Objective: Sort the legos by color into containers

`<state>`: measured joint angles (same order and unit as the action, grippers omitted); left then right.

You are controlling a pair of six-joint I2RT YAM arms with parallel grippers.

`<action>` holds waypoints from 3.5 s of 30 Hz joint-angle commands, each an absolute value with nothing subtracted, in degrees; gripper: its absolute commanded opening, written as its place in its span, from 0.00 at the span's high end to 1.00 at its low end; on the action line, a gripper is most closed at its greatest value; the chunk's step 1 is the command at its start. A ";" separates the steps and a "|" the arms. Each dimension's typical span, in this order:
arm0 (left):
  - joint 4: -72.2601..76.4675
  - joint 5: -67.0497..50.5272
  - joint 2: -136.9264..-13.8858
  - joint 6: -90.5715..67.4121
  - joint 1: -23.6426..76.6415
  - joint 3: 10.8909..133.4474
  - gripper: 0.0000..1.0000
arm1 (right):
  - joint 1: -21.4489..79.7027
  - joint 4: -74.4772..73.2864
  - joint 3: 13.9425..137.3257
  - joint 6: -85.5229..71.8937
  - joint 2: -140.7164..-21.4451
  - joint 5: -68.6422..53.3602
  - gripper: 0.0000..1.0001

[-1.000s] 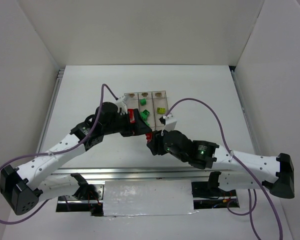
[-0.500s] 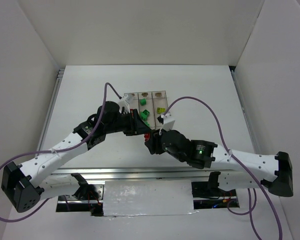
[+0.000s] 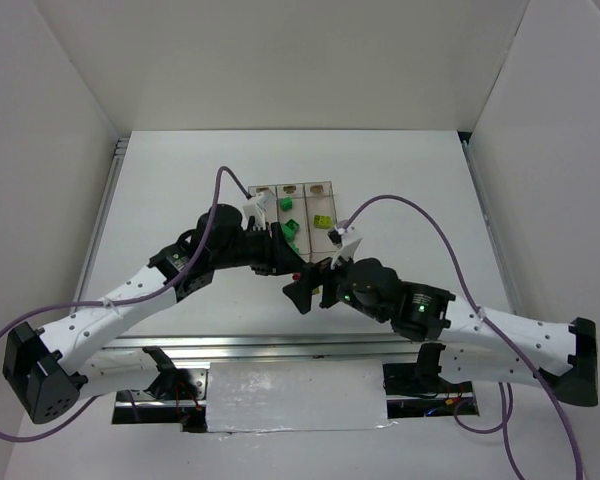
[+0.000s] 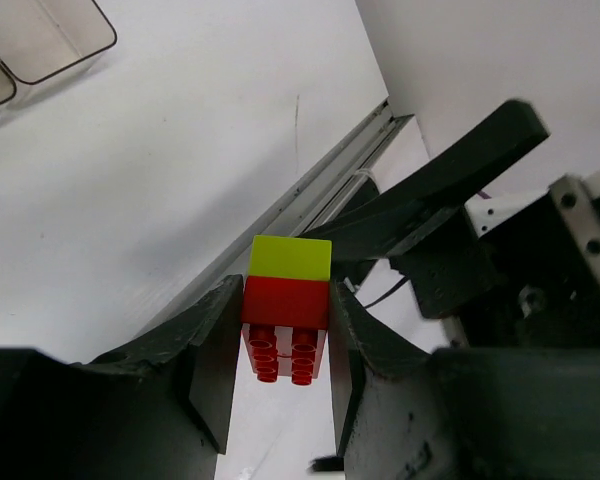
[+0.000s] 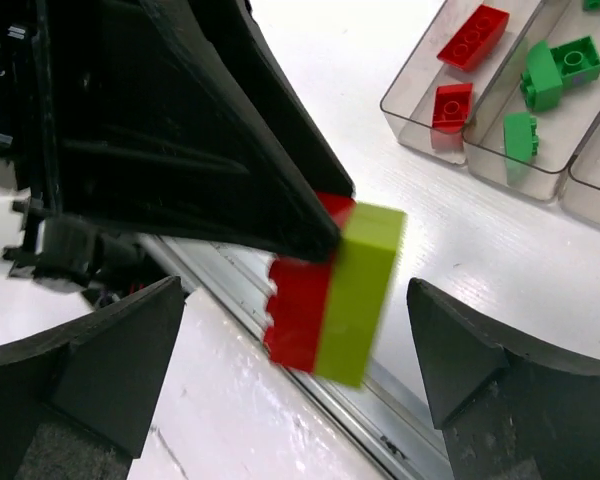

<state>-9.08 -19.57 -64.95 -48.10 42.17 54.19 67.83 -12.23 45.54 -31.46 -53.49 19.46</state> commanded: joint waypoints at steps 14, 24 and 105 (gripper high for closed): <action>6.14 -42.18 -57.83 -36.56 41.84 52.03 1.00 | 50.19 -3.96 38.58 -22.24 -34.88 -23.98 0.09; 9.15 -45.80 -56.87 -36.92 41.84 50.45 1.00 | 50.19 1.76 38.67 -22.06 -39.64 -30.76 0.93; -47.37 33.83 -56.30 -37.89 24.61 72.08 0.00 | 33.75 -52.55 68.91 -28.04 -32.88 23.02 0.00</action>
<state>-41.54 27.33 -62.78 -37.93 24.80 76.66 33.61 -45.30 66.48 -27.38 -35.18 18.17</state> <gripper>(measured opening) 0.994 0.994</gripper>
